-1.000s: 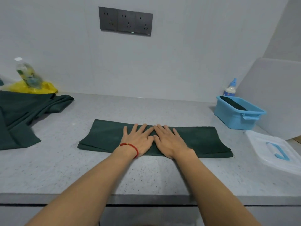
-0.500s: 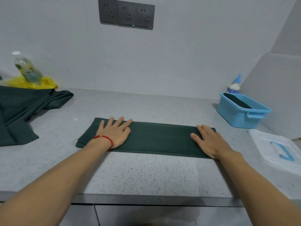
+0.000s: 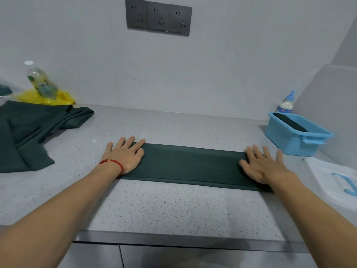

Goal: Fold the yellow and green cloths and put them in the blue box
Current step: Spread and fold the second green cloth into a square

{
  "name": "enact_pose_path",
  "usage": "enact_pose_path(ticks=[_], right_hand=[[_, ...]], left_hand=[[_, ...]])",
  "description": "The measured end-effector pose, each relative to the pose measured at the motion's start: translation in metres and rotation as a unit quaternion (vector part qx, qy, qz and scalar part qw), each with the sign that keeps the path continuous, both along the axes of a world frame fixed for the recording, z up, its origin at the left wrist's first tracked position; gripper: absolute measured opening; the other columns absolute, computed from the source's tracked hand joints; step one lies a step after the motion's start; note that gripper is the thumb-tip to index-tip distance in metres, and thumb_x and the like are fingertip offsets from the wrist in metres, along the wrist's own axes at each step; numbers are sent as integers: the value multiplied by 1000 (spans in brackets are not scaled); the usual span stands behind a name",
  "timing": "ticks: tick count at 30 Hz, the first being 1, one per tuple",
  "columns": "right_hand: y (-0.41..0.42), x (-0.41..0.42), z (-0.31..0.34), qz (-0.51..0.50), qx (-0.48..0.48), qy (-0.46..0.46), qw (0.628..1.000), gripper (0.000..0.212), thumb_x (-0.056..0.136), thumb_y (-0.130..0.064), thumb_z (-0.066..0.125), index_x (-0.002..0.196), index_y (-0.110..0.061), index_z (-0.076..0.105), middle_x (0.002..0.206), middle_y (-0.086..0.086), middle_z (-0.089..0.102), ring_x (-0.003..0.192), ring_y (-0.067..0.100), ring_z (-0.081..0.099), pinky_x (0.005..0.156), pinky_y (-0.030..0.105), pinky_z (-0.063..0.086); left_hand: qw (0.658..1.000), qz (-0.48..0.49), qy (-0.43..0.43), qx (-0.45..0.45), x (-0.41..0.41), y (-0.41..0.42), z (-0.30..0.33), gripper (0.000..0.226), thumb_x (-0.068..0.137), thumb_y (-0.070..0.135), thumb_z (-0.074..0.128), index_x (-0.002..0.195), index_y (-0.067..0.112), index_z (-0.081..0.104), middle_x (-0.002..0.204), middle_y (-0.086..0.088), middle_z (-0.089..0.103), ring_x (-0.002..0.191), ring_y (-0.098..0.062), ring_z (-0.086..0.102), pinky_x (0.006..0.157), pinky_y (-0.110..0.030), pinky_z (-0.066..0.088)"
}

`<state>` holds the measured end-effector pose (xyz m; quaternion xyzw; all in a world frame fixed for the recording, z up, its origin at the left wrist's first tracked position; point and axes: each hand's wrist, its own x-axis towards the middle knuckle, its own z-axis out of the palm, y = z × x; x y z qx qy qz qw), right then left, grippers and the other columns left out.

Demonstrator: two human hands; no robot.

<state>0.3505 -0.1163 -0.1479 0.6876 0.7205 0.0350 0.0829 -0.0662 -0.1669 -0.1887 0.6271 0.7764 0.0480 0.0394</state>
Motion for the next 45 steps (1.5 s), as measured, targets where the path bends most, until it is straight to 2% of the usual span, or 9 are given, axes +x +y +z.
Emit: enact_pose_path(ticks=[5, 8, 15, 19, 22, 28, 34, 39, 45], right_hand=[[-22, -177, 8, 214, 24, 117, 970, 67, 106, -46, 19, 164, -16, 2, 171, 1, -6, 157, 20, -7, 126, 51, -4], [-41, -247, -13, 251, -33, 153, 955, 67, 107, -47, 17, 163, -13, 0, 171, 2, -7, 157, 20, -8, 127, 48, -4], [-9, -119, -30, 131, -11, 186, 974, 73, 105, -60, 13, 164, -19, 2, 171, -4, -4, 157, 11, -4, 127, 38, -4], [8, 4, -32, -2, 15, 154, 988, 72, 103, -62, 13, 164, -24, 7, 172, -5, 1, 157, 12, 2, 127, 48, 3], [13, 34, -33, -22, 7, 143, 990, 71, 102, -62, 12, 164, -28, 6, 171, -8, 0, 157, 12, 3, 126, 51, 0], [12, 8, -9, -2, 21, 44, 999, 65, 105, -48, 11, 163, -22, 3, 172, -5, 0, 157, 18, -1, 125, 54, -2], [-16, -173, 1, 314, -10, 187, 931, 77, 104, -59, 29, 164, -19, 0, 171, -3, -6, 157, 12, -5, 128, 38, 0], [-21, -203, -23, 322, -97, 130, 933, 99, 92, -82, 21, 163, -19, -8, 170, -4, -15, 155, 9, -16, 127, 39, -8], [-7, -175, 0, 320, -199, 126, 917, 126, 74, -93, 47, 161, -28, -16, 166, -14, -24, 148, 0, -26, 125, 37, -14]], left_hand=[[1000, -1, -1, 1, 1, -1, 2, 56, 102, 52, 8, 158, 49, -2, 170, 9, -6, 156, -20, -5, 124, -54, -3], [1000, -4, -1, -7, -1, -1, 3, 56, 103, 52, 10, 158, 49, -3, 170, 9, -7, 156, -20, -6, 124, -54, -3], [1000, -7, 7, -4, -6, -1, 2, 56, 102, 53, 8, 158, 50, -1, 170, 9, -4, 156, -20, -3, 125, -54, -1], [1000, -6, 11, -4, -6, 1, 1, 56, 102, 52, 8, 158, 50, 1, 170, 10, -2, 156, -19, -1, 124, -54, 1], [1000, -5, 12, -4, -4, 2, 0, 56, 102, 53, 8, 158, 50, 0, 170, 10, -3, 156, -19, -1, 124, -54, 1], [1000, -7, 6, 0, 2, 1, -1, 57, 102, 53, 8, 158, 49, 0, 170, 9, -3, 156, -20, -3, 124, -55, 0], [1000, -8, 1, -1, 4, 1, 2, 57, 102, 53, 9, 158, 49, 0, 170, 9, -4, 156, -20, -4, 124, -55, -2], [1000, -5, -2, -3, 2, 2, 2, 58, 101, 53, 10, 158, 48, 0, 170, 9, -4, 156, -21, -5, 123, -55, -2], [1000, -9, -14, -1, 2, -1, 1, 58, 101, 53, 9, 158, 48, 2, 170, 9, -4, 156, -20, -4, 124, -55, -3]])
